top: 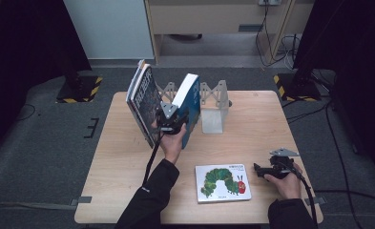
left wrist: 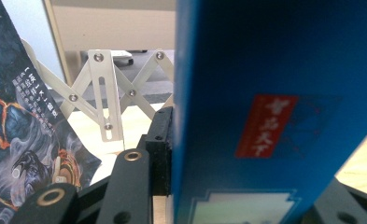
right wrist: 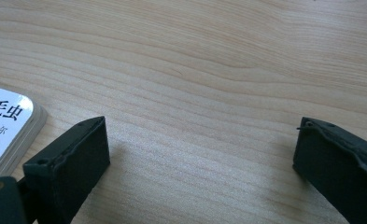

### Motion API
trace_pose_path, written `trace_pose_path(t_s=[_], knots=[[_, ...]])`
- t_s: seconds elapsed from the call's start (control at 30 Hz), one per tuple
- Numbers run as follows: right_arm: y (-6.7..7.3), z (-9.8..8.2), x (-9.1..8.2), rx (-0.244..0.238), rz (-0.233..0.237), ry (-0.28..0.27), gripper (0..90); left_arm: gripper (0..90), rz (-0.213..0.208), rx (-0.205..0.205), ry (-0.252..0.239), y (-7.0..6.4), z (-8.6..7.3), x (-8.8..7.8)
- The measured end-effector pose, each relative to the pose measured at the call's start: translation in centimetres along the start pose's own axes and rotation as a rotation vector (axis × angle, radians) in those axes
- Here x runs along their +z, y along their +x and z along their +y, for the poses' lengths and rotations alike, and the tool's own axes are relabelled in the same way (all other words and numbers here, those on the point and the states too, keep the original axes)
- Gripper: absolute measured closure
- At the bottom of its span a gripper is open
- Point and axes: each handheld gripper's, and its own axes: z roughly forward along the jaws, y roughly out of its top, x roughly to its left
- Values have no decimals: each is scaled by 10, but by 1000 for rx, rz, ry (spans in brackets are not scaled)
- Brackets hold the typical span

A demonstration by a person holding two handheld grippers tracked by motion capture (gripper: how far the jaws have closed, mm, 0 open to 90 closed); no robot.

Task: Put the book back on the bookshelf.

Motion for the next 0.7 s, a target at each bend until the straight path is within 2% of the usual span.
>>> trace_pose_path(t_s=[0.23, 0.33, 0.4, 0.47, 0.5, 0.7], knots=[[0, 0, 0, -1, 4, 4, 35, 591, 2, -7, 0, -1, 3, 12], [0, 0, 0, -3, 4, 3, 35, 583, -14, 1, -4, 0, 3, 13], [0, 0, 0, -4, 4, 3, 35, 574, -33, 8, -9, 1, 0, 11], [0, 0, 0, -6, 5, 3, 35, 554, -55, -14, -1, 4, -3, 7], [0, 0, 0, -9, 5, 2, 35, 550, -61, -9, -3, 5, -6, 4], [1, 0, 0, -8, 4, 0, 35, 550, -74, 5, -15, 7, -14, -6]])
